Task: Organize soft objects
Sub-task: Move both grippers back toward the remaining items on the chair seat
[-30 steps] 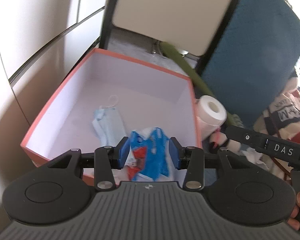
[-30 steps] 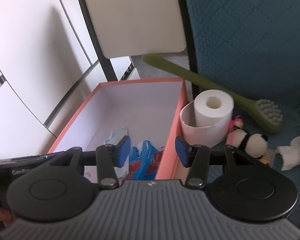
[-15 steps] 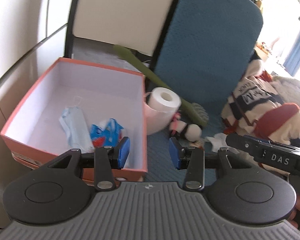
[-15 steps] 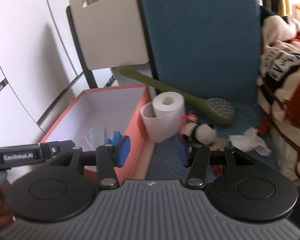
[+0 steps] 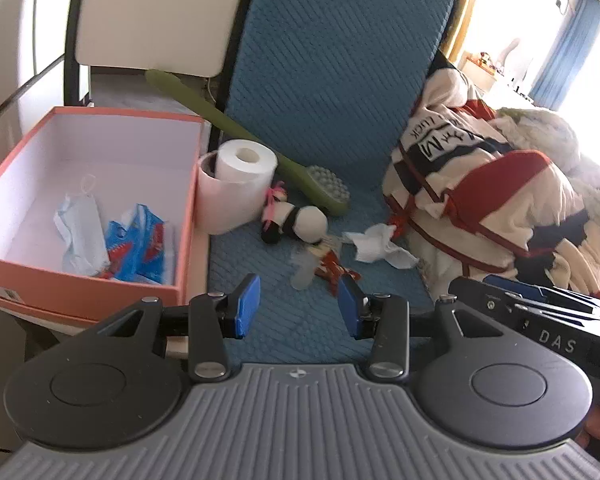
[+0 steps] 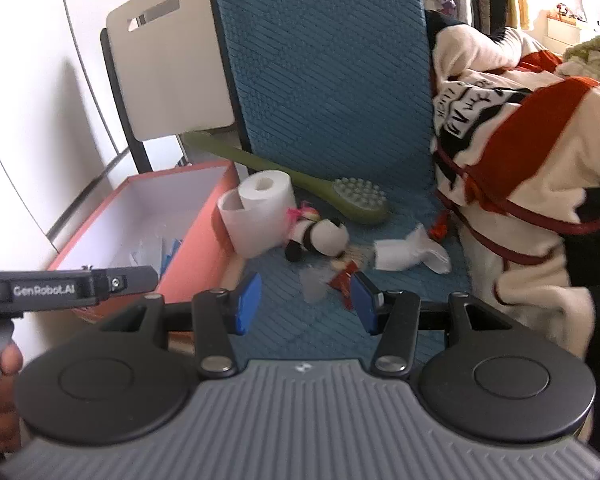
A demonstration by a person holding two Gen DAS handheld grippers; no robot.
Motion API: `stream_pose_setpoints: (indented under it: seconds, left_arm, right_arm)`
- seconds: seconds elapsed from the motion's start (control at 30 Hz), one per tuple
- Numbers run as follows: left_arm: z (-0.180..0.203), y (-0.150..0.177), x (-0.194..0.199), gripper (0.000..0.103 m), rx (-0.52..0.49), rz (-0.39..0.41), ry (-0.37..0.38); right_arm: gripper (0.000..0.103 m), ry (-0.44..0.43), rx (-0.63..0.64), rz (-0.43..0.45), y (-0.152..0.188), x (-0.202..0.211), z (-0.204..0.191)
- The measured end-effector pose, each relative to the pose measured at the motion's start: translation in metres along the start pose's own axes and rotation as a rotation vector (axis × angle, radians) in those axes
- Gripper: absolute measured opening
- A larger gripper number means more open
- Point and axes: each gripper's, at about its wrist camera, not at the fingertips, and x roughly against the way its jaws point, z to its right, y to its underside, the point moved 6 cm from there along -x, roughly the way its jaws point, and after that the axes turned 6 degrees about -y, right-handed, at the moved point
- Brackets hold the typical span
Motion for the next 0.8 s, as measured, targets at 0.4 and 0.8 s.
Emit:
stream_pose_setpoints:
  seconds: [0.4, 0.8]
  left_arm:
    - [0.056, 0.031, -0.007, 0.049, -0.031, -0.042, 0.018]
    - [0.077, 0.043, -0.039, 0.049, -0.061, -0.097, 0.024]
  right_arm:
    - [0.053, 0.041, -0.037, -0.008, 0.03, 0.04, 0.047]
    - [0.053, 0.05, -0.086, 0.0, 0.04, 0.018, 0.08]
